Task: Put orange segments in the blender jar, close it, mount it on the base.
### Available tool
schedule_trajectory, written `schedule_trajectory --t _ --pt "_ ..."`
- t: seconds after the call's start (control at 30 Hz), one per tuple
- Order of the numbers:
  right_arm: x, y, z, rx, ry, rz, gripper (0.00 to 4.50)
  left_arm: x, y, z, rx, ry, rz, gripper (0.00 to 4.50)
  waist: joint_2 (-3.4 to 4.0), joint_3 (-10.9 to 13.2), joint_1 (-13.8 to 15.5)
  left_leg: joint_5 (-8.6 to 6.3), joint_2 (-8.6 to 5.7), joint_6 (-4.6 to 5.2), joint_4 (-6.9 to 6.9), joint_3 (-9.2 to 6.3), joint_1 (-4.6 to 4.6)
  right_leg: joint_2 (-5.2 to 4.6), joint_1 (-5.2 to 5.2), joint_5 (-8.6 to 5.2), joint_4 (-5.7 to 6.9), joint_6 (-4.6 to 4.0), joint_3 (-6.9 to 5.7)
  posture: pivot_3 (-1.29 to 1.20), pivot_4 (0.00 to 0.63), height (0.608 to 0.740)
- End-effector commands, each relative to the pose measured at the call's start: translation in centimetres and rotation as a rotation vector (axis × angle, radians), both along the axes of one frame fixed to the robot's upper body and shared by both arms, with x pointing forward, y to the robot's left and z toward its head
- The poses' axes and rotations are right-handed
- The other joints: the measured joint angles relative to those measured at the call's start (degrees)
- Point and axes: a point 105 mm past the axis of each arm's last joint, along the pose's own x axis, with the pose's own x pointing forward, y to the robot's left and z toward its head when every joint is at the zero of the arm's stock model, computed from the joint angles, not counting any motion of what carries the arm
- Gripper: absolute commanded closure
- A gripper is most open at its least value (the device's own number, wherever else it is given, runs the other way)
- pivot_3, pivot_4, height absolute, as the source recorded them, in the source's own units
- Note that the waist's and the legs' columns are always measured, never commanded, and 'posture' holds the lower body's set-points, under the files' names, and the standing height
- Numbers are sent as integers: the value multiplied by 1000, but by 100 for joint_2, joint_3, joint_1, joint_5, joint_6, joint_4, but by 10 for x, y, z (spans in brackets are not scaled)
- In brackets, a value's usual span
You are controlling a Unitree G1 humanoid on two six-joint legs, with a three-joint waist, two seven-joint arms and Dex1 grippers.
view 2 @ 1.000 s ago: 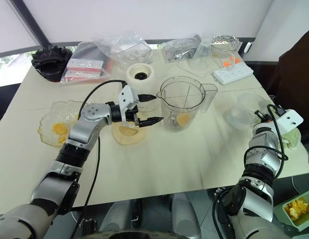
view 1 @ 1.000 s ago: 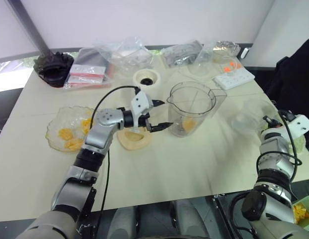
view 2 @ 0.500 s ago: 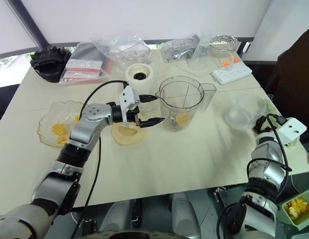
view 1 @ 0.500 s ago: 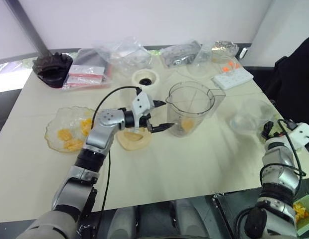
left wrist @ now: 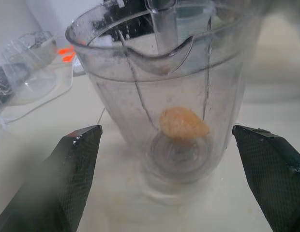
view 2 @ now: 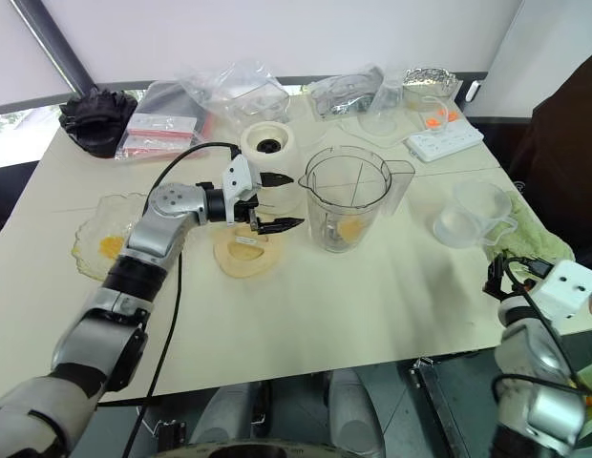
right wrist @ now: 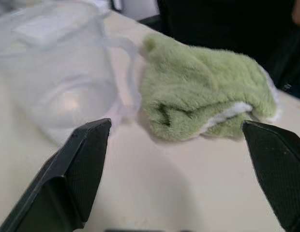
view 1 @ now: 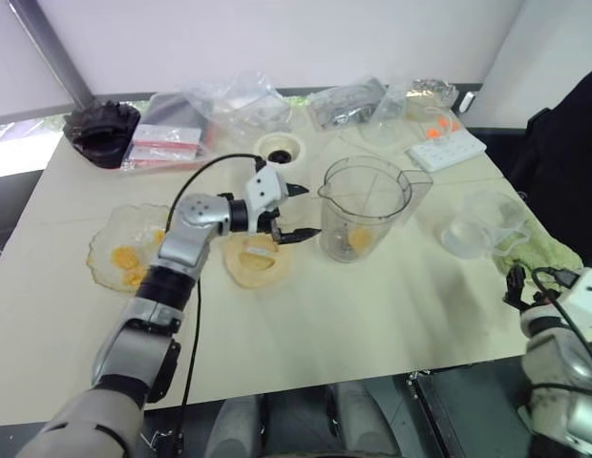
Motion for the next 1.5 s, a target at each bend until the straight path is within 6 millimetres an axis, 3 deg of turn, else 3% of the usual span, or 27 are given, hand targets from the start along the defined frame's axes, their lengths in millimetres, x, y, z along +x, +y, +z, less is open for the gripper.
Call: schedule_trajectory --t 0.03,0.17,0.27,0.37,0.4,0.43,0.57,0.77,1.13,1.37,1.5 --pt "-15 19 38 -44 -25 146 60 4 9 8 84 -48 -53 0 0 0 17 0 0 0 0 0 -1 0 0 0 -1 0 -1 0 150 740" --pt "-26 33 55 -47 -13 247 60 5 17 3 153 -30 -99 0 -1 -2 49 0 2 0 1 0 0 -4 4 -2 -4 1 -2 0 150 740" --pt "-33 50 84 -114 -42 360 60 3 31 -7 276 16 -159 0 -1 0 140 -1 2 0 0 -1 -8 -5 -4 -3 -10 0 -4 0 150 740" --pt "-32 68 104 -155 -78 418 0 0 41 -17 368 80 -207 865 -13 2 168 -2 2 2 -2 -1 -16 -4 -11 -3 -13 1 -6 0 150 740" --pt "-31 74 106 -156 -84 437 0 1 43 -21 391 91 -204 1352 -19 2 173 -2 2 2 -2 -1 -17 -5 -9 -3 -17 0 -7 0 150 740" --pt "-31 78 107 -155 -83 455 0 2 45 -24 409 99 -200 1788 -21 2 179 -2 2 2 -2 -3 -17 -6 -7 -3 -19 0 -9 0 150 740" --pt "-29 100 108 -150 -81 526 0 5 43 -36 454 116 -196 1788 -22 2 174 -2 3 2 -1 -1 -20 -17 4 -1 -43 0 -9 0 150 740" --pt "-27 110 109 -140 -79 546 0 9 38 -52 521 132 -179 1788 -25 4 174 -5 1 8 -1 -2 -31 -21 19 2 -81 2 -5 0 150 740" --pt "-25 110 116 -150 -92 533 0 17 41 -82 656 145 -70 1788 -29 4 178 -10 1 17 0 -2 -31 -20 22 11 -84 18 -4 0 150 740" --pt "-16 104 98 -151 -36 519 0 13 44 -106 736 188 -44 1788 -39 -19 191 -11 1 17 2 -3 -7 -22 50 11 -90 18 -4 0 150 740" --pt "-1 101 83 -143 -15 517 0 12 44 -105 714 208 -37 3034 -41 -27 182 -10 3 17 10 -2 -4 -22 53 12 -90 15 -4 0 150 740"
